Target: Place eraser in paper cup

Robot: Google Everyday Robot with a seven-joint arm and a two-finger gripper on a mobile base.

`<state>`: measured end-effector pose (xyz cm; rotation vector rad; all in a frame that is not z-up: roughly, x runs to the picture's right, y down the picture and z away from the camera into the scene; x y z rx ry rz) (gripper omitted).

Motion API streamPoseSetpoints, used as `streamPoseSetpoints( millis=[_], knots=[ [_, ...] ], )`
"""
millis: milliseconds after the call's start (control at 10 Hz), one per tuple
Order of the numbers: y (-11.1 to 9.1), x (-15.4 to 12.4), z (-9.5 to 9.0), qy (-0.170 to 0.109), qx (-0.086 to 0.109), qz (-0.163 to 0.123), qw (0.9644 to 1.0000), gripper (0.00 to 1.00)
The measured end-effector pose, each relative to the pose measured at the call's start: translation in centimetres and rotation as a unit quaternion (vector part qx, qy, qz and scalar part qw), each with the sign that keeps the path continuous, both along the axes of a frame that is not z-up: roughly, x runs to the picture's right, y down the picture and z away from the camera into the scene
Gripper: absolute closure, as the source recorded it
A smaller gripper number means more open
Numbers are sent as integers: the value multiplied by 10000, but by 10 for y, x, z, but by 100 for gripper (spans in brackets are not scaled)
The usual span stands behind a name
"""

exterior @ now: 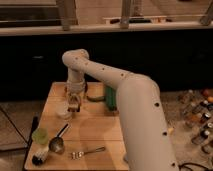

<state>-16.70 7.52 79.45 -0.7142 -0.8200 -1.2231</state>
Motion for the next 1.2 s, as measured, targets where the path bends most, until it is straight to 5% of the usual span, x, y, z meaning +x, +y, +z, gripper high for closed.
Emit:
streamPoseSetpoints(
  millis=[1200],
  knots=[
    [7, -54, -6, -526, 238, -476, 9972, 100]
  ],
)
